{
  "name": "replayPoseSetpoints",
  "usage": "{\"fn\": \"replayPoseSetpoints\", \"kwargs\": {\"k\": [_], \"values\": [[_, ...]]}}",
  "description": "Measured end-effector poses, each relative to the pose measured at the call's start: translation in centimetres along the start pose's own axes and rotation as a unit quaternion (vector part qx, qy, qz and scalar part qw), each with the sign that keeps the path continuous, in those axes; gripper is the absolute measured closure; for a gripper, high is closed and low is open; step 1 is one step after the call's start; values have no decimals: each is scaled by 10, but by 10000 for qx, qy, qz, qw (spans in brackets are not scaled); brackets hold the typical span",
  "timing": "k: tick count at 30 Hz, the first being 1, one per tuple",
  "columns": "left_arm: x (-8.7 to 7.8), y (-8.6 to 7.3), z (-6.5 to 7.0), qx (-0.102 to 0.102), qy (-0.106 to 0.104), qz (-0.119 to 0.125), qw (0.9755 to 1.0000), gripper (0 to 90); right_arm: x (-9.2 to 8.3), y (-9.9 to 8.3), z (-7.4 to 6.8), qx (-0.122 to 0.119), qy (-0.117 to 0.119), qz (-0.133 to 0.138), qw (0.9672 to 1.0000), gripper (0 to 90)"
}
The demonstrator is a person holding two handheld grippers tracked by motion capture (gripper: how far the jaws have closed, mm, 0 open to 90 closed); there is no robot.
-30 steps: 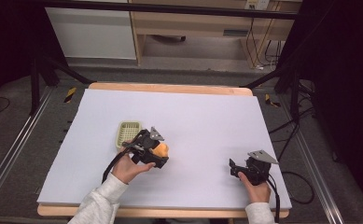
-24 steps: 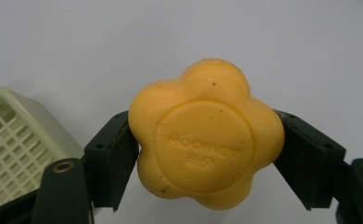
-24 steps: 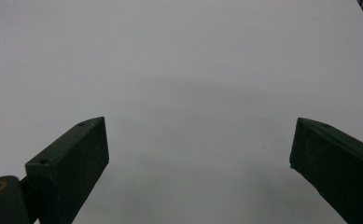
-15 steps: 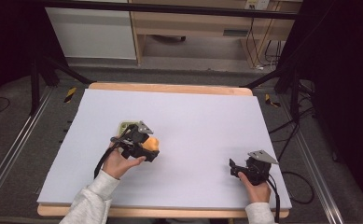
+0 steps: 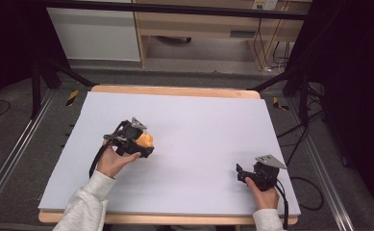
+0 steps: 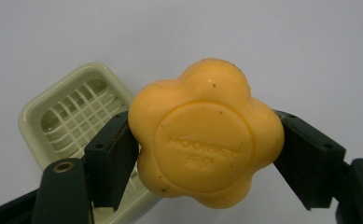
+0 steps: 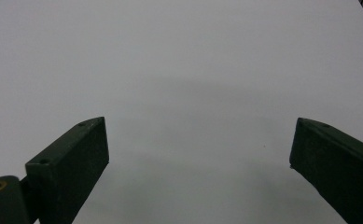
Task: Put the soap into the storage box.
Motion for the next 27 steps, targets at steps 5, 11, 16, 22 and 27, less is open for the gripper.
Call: {"fn": "replayPoseSetpoints", "kwargs": {"k": [5,11,16,22,27], "values": [[1,0,-8,-84,49,-12,10000,259,0,0,0,6,6,-4,10000,51],[2,-3,-19,-198,137,-98,9997,260,0,0,0,-1,3,-3,10000,50],[2,-4,-27,-297,211,-117,9993,259,0,0,0,3,-6,7,10000,51],[1,-6,-36,-435,274,-84,9986,260,0,0,0,9,5,3,10000,50],[3,-8,-45,-505,348,-128,9980,259,0,0,0,17,14,-11,10000,51]]}}
Point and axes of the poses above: each handheld gripper's, and its own axes: x roughly forward along the jaws, y roughly out of its top, z roughly to its right, the point moved 2 cm from there along x, roughly forward along the jaws, and after that the axes turned 10 degrees about x, right-handed, at the moved point
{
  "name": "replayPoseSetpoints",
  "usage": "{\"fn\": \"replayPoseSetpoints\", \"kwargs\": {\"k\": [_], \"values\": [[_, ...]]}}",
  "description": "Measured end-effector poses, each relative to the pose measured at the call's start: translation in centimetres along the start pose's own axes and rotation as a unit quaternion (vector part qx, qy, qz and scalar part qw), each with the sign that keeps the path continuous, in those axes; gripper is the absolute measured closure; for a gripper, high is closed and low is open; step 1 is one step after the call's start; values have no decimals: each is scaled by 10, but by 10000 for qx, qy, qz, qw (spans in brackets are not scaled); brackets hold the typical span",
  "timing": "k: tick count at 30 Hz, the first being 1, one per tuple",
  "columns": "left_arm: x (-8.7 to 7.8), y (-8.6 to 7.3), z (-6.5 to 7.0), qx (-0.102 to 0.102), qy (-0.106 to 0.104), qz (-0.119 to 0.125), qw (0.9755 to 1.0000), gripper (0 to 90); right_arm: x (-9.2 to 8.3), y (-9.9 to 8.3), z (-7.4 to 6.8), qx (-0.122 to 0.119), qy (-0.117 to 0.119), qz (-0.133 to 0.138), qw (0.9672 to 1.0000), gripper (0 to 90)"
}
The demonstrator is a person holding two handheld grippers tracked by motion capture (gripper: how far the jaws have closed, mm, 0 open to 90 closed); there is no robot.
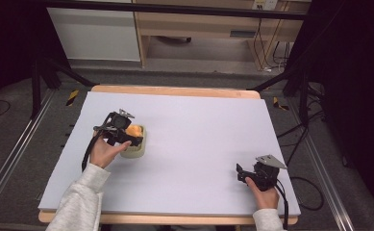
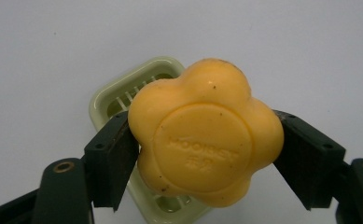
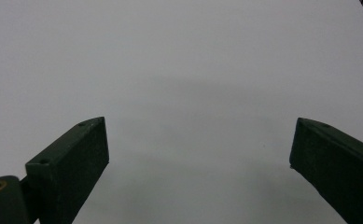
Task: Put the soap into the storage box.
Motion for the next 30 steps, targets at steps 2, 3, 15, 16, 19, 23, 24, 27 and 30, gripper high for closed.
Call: {"fn": "replayPoseSetpoints", "kwargs": {"k": [2,3,15,16,19,23,24,27,30], "values": [[2,0,-3,-53,17,-7,10000,259,0,0,0,11,6,-12,10000,51],[3,-1,-4,-73,32,-12,10000,259,0,0,0,13,4,-8,10000,50],[11,-3,-12,-121,62,-84,9999,260,0,0,0,-10,-6,-4,10000,50],[13,-3,-12,-108,54,-117,9999,260,0,0,0,-11,-4,-5,10000,50],[16,-5,-12,-126,59,-155,9998,259,0,0,0,-10,-2,-9,10000,50],[20,-9,-14,-169,71,-221,9996,260,0,0,0,-13,-8,-1,10000,51],[21,-10,-15,-173,58,-241,9995,260,0,0,0,-14,-7,-2,10000,51],[23,-12,-15,-177,49,-263,9995,260,0,0,0,-18,-3,-10,10000,52],[25,-14,-15,-149,60,-344,9993,260,0,0,0,-23,-11,0,10000,52]]}}
Point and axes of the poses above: each handheld gripper's, and its own axes: x roughly forward along the jaws, y roughly out of its top, z roughly to its right, the point moved 2 cm from there along x, roughly forward along the jaws, and after that the axes turned 10 degrees about x, right-handed, at the moved point
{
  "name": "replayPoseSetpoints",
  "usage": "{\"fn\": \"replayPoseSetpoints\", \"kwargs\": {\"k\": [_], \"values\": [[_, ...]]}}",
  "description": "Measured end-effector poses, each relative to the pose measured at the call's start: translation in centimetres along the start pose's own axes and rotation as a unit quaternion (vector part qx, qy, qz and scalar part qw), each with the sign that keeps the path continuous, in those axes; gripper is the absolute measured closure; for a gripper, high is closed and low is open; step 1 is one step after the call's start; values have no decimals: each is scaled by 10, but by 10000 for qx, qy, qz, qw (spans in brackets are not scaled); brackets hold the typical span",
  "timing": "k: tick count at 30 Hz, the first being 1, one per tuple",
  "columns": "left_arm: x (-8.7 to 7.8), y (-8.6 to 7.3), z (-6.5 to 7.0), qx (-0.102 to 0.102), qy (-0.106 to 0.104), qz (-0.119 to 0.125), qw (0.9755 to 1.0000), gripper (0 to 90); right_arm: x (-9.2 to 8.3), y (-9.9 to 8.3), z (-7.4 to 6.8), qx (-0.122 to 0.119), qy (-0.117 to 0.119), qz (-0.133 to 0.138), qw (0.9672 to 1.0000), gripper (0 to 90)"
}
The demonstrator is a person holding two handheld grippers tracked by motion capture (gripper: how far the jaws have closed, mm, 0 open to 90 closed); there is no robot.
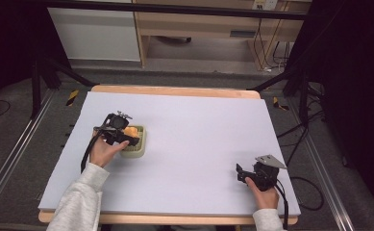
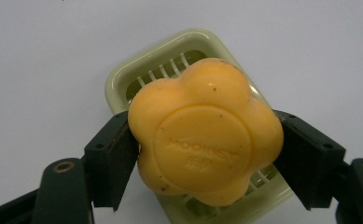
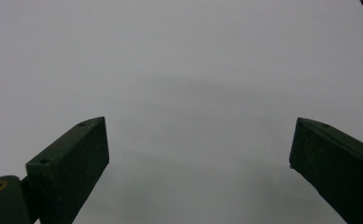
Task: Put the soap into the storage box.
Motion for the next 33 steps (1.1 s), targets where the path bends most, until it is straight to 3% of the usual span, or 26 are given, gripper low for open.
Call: {"fn": "replayPoseSetpoints", "kwargs": {"k": [20,33], "values": [[6,-1,5,159,-37,-170,9997,260,0,0,0,-1,1,-2,10000,52],[10,-2,6,136,-42,-219,9997,259,0,0,0,-1,0,-2,10000,52]]}}
Point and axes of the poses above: each handheld gripper's, and its own axes: x roughly forward along the jaws, y roughly out of its top, z roughly to its right, the point moved 2 cm from there along x, roughly forward along the jaws, and after that the axes turned 10 degrees about x, right-handed, at the moved point
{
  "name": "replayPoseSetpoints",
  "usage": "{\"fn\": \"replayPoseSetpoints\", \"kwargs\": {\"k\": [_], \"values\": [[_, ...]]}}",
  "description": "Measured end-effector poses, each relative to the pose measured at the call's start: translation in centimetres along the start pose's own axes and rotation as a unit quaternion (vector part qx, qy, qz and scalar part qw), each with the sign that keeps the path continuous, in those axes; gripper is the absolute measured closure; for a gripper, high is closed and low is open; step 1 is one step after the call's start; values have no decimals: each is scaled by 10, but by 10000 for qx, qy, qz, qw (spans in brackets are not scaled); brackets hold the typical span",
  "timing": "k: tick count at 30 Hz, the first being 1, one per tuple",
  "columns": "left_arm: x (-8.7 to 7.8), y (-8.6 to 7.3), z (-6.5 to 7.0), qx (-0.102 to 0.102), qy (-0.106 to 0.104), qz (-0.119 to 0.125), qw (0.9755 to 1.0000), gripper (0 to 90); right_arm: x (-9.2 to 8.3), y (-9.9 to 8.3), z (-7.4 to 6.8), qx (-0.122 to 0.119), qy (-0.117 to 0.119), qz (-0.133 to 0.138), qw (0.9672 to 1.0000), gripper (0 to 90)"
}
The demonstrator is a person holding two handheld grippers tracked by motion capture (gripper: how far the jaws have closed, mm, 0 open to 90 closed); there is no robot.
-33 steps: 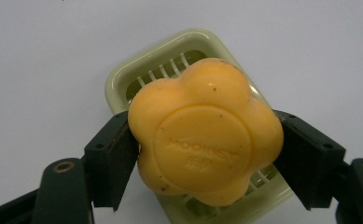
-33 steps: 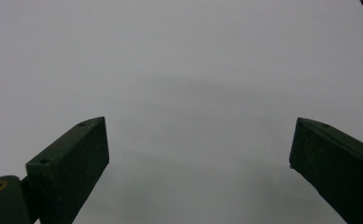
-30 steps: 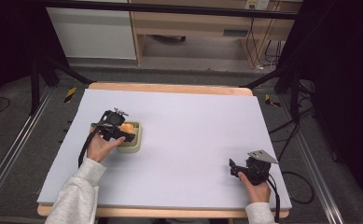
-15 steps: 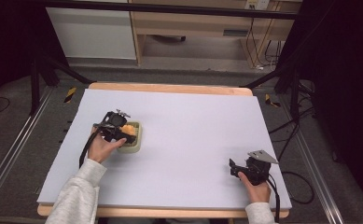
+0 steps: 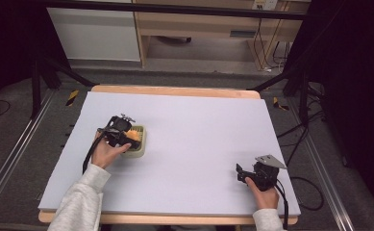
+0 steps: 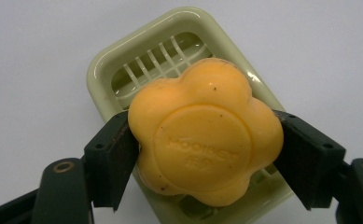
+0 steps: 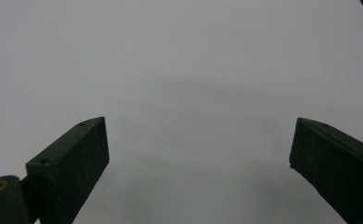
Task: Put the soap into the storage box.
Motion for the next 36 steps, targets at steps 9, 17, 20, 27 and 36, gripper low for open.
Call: {"fn": "replayPoseSetpoints", "kwargs": {"k": [9,17,20,27,36], "values": [[4,1,1,-29,14,37,10000,255,0,0,0,8,7,-2,10000,52],[-5,3,4,-38,51,335,9994,225,0,0,0,5,9,-7,10000,51],[-10,3,4,-45,57,442,9990,204,0,0,0,8,-4,7,10000,51],[-22,-4,9,-109,86,841,9964,197,-1,0,0,48,13,6,10000,51],[-34,-22,14,-258,76,1302,9911,230,-1,0,1,46,3,2,10000,51]]}}
Point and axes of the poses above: each handheld gripper's, and its own axes: x roughly forward along the jaws, y roughly out of its top, z roughly to its right, the point moved 2 cm from there along x, roughly forward along the jaws, and after that the axes turned 10 degrees about x, right-handed, at the moved point
